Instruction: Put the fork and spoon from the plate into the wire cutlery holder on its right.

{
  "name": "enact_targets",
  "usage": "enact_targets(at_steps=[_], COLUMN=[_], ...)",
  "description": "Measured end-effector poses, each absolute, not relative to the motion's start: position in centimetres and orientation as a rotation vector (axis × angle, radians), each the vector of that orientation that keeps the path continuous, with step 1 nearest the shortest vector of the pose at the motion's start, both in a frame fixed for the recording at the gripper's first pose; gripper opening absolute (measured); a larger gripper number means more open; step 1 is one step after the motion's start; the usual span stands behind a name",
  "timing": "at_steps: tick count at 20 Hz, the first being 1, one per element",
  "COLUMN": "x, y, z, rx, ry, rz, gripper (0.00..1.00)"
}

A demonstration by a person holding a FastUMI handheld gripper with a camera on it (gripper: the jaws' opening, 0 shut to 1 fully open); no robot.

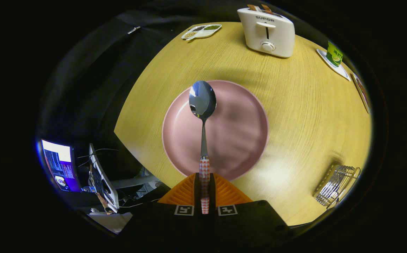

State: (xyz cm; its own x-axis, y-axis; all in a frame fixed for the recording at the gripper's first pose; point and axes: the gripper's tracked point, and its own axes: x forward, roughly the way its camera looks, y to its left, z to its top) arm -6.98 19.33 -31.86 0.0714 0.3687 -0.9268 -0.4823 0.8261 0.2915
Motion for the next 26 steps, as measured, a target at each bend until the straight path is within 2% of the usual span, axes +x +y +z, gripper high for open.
enact_targets(at_steps=[4,8,15,20,26], x=[-7.6,-9.7,-11.0,-11.9,-9.8], y=[13.8,6.0,-4.3,-8.7,-11.5], z=[-27.2,-23.2,-18.9,-18.1,-18.0], rx=[-0.123,-0.195,-0.249,-0.299,-0.346], ry=[1.314,1.359,1.545,1.774,1.973], rz=[0.629,0.595,0.52,0.523,0.503], gripper=[0.1,0.1,0.1,0.1,0.1])
